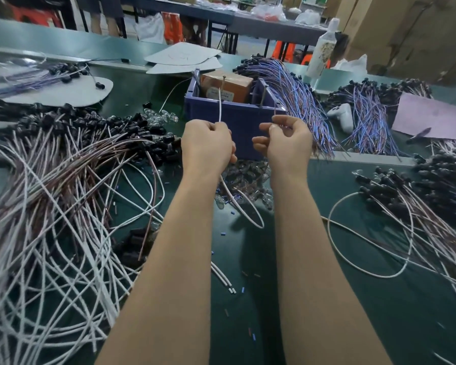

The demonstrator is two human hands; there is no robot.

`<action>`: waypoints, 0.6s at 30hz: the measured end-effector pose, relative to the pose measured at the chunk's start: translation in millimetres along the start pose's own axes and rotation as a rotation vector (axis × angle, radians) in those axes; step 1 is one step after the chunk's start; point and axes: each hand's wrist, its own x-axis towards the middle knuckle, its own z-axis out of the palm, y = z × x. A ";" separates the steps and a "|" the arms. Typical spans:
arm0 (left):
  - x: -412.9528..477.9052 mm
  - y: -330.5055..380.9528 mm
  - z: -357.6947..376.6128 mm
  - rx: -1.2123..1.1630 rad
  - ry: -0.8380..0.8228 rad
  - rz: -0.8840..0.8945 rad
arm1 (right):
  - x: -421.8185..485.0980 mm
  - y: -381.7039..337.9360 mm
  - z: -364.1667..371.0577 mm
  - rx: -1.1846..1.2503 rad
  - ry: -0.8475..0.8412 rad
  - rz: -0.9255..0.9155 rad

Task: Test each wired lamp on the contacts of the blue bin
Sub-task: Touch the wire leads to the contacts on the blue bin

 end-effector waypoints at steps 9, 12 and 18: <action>-5.6 5.9 -1.8 0.006 -0.034 0.005 | -0.6 -1.3 -0.1 -0.040 -0.057 -0.016; -6.4 6.7 -3.3 0.015 -0.051 0.013 | -1.2 -2.0 -0.4 -0.049 -0.090 -0.019; -3.6 7.4 -9.3 0.028 -0.069 0.009 | -1.6 -1.7 0.8 -0.050 -0.111 -0.030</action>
